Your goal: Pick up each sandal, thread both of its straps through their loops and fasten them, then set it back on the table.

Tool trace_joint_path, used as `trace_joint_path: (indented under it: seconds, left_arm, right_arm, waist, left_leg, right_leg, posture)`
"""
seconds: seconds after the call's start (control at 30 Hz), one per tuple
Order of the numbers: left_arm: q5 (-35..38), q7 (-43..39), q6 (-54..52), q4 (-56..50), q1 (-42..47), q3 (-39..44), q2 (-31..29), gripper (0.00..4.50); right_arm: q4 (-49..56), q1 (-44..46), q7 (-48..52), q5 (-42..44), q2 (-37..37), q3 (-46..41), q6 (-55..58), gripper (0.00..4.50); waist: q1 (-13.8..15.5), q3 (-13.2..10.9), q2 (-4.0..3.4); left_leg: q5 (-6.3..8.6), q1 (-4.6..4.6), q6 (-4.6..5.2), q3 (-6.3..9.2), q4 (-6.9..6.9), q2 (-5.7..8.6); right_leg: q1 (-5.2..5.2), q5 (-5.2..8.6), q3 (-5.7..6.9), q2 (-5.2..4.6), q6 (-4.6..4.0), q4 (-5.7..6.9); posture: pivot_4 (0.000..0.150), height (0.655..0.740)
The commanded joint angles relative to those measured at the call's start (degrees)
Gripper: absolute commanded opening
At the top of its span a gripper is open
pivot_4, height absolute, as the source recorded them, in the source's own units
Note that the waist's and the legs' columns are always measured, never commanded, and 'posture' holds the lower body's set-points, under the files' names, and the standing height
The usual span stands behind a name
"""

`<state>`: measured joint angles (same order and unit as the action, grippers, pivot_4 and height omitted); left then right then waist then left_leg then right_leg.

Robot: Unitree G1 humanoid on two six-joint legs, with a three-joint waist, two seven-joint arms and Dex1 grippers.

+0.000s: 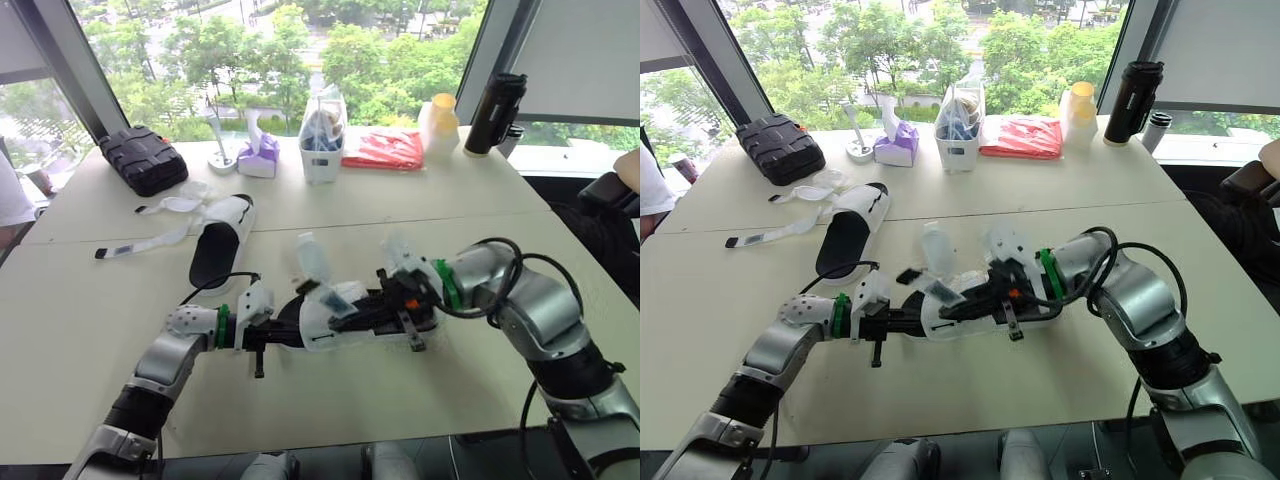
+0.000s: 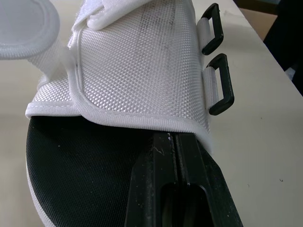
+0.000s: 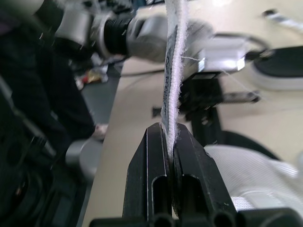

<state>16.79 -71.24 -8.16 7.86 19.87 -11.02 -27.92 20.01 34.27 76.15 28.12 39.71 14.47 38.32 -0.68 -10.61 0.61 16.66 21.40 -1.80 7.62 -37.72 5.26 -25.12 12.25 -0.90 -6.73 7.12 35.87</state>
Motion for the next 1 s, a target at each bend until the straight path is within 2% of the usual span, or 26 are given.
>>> trace_joint_path:
  seconds: [0.03, 0.1, 0.3, 0.5, 0.63, 0.8, 1.0]
  left_arm:
    - [-1.03, -0.57, -0.46, 0.89, -0.69, -1.60, -0.21, 0.00]
    - [-1.00, -0.58, -0.51, 0.81, -0.84, -1.54, -0.35, 0.00]
    - [-0.95, -0.47, -0.72, 0.41, -1.19, -1.54, -0.52, 0.00]
    - [-0.92, -0.16, -1.03, -0.26, -1.46, -1.83, -0.29, 0.00]
    - [-0.90, -0.05, -1.03, -0.69, -1.84, -2.14, -0.20, 0.00]
    - [-0.96, -0.15, -0.95, -1.96, -3.06, -2.62, -0.35, 0.00]
    - [-1.24, -0.04, -0.68, -3.06, -4.21, -3.19, -0.30, 0.00]
  right_arm:
    - [0.75, -0.19, 2.09, -1.44, 0.97, 1.55, -4.37, 0.60]
    - [0.77, -0.95, 3.10, -2.78, 1.74, 2.89, -6.41, 1.36]
    - [0.93, -3.94, 7.19, -7.08, 5.97, 5.10, -14.25, 4.38]
    - [2.00, -9.23, 11.78, -8.10, 12.53, 3.13, -20.69, 4.48]
    - [1.10, -11.27, 10.90, -6.64, 15.65, 0.06, -18.12, 4.48]
    - [2.09, -13.09, 5.76, -4.43, 16.19, -0.19, -4.88, 4.48]
    - [1.97, -13.16, -2.51, 1.32, 10.65, 0.89, 13.96, 4.48]
  waist:
    - [0.01, 0.00, 0.00]
    - [0.02, 0.00, 0.00]
    - [0.10, 0.00, 0.01]
    - [0.12, 0.00, 0.01]
    - [0.14, 0.00, 0.00]
    - [0.26, 0.00, 0.01]
    - [0.61, 0.01, 0.00]
  left_leg:
    - [0.00, 0.00, 0.00, 0.00, 0.00, 0.00]
    - [0.00, 0.00, 0.00, 0.01, 0.00, 0.00]
    - [0.01, 0.00, 0.02, 0.02, -0.02, 0.00]
    - [0.03, -0.05, 0.05, 0.03, -0.03, -0.01]
    - [0.07, -0.06, 0.11, 0.05, -0.04, -0.03]
    - [0.09, -0.11, 0.15, 0.05, -0.05, -0.05]
    - [0.14, -0.08, 0.23, 0.06, -0.06, -0.04]
  right_leg:
    - [0.00, 0.00, 0.00, 0.00, 0.00, 0.00]
    - [0.01, 0.00, 0.01, 0.00, 0.00, 0.00]
    - [0.03, 0.00, 0.01, 0.00, 0.00, -0.02]
    - [0.15, 0.00, 0.05, 0.00, 0.00, -0.13]
    - [0.31, -0.02, 0.10, 0.01, 0.05, -0.40]
    - [0.40, -0.03, 0.10, 0.01, 0.07, -0.49]
    - [0.40, -0.04, 0.09, -0.02, 0.06, -0.56]
  posture:
    - [0.150, 0.7400]
    - [0.150, 0.7400]
    - [0.150, 0.7400]
    - [0.150, 0.7400]
    - [0.150, 0.7400]
    - [0.150, 0.7400]
    - [0.150, 0.7400]
